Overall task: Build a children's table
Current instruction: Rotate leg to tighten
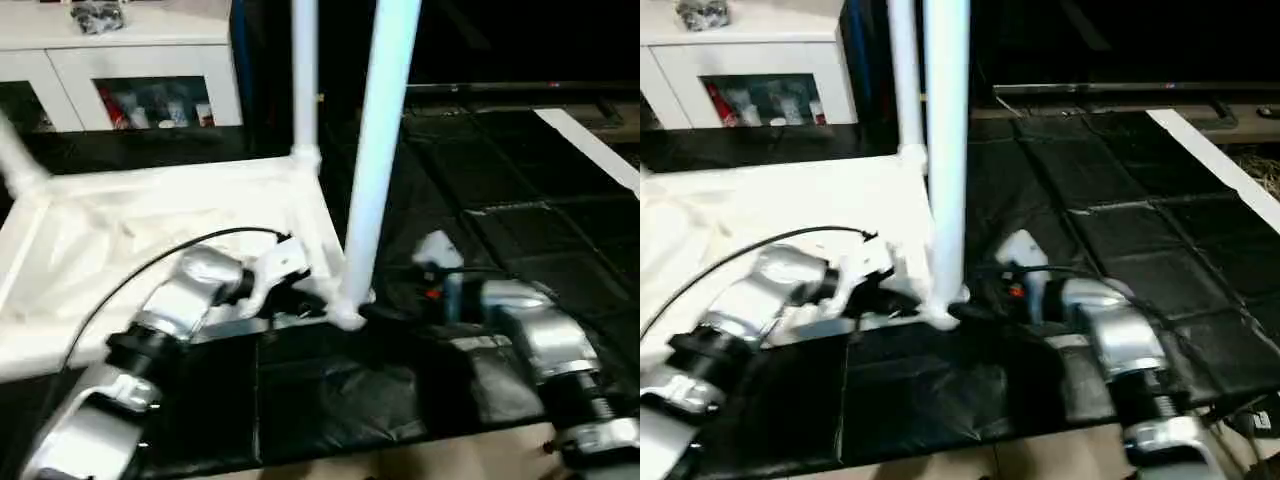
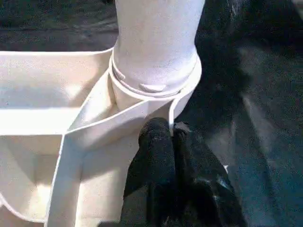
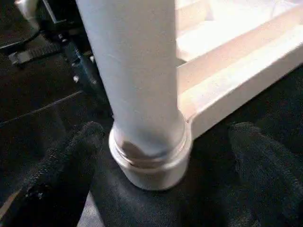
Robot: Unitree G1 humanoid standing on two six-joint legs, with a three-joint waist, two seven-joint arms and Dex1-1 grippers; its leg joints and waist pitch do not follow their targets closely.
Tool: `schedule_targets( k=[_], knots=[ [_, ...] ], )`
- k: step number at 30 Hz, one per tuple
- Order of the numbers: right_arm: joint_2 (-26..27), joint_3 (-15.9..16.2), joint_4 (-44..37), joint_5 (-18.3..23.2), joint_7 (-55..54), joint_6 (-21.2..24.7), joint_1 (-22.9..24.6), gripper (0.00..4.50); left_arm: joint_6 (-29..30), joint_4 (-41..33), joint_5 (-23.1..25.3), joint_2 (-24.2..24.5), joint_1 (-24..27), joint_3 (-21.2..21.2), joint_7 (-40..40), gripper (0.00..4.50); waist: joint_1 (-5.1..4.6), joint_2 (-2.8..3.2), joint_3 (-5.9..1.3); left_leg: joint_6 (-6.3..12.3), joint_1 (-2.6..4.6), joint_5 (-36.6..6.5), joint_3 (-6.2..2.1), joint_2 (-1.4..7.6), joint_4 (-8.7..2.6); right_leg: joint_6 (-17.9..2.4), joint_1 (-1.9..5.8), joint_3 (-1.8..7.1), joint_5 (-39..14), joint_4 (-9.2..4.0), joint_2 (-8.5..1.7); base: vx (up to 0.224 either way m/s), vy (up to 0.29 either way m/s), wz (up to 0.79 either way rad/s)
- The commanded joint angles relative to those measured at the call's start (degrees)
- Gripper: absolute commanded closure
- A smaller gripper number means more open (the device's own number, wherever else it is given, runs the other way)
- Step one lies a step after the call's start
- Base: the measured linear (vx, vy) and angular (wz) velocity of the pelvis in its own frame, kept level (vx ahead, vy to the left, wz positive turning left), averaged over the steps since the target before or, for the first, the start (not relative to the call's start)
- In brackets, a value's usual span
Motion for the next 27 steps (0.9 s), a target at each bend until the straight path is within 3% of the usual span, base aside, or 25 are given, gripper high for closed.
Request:
schedule_targets(
  k=[1, 2, 9, 14, 27],
  knots=[
    [-0.6, 1.0, -0.7, 0.3, 1.8, 0.3, -1.0, 0.06, -0.6, -0.3, 1.1, 0.7, 1.2, -2.8, -2.7, 4.5, 0.36, -0.68, -3.73, 6.1, -1.31, -3.2, 0.88, 0.96, -3.32, -10.9, 4.16, 3.21, -14.4, -3.07, -3.18, 0.0, 0.0, 0.0],
    [-1.7, 2.4, -1.0, 0.1, 4.3, 0.6, -1.1, 0.06, -1.6, -0.8, 0.9, 1.4, 1.3, -3.3, -4.8, 4.5, 0.39, -1.02, -3.78, 6.06, -1.33, -2.9, 0.9, 0.99, -3.3, -10.9, 4.21, 3.2, -14.4, -3.01, -3.21, 0.0, 0.0, 0.0],
    [-2.3, 4.4, -1.4, 0.9, 10.6, -1.6, -1.6, 0.06, -4.3, -2.9, 0.7, 3.9, 1.7, -6.4, -11.4, 4.5, 1.17, -0.81, -3.84, 6.18, -1.17, -2.3, 0.94, 1.3, -3.26, -11.6, 4.03, 3.26, -13.2, -2.62, -3.32, 0.0, 0.0, 0.0],
    [-2.0, 4.9, -0.5, 0.8, 11.6, -2.5, -2.3, 0.06, -5.2, -3.5, 1.0, 4.3, 1.9, -7.5, -12.7, 4.5, 1.91, -1.04, -3.72, 5.0, -1.01, -3.1, 1.14, 1.29, -3.3, -11.3, 3.82, 3.48, -14.3, -2.58, -3.24, 0.0, 0.0, 0.0],
    [0.8, 7.8, 1.2, 3.3, 18.0, -1.1, -4.8, 1.2, -7.3, -4.0, 1.5, 4.0, 1.6, -9.1, -14.6, 4.5, 2.12, -1.09, -3.88, 3.67, -1.05, -4.6, 1.02, 1.36, -3.35, -10.7, 3.85, 3.52, -15.0, -2.6, -3.28, 0.0, 0.0, 0.0]
  ],
)
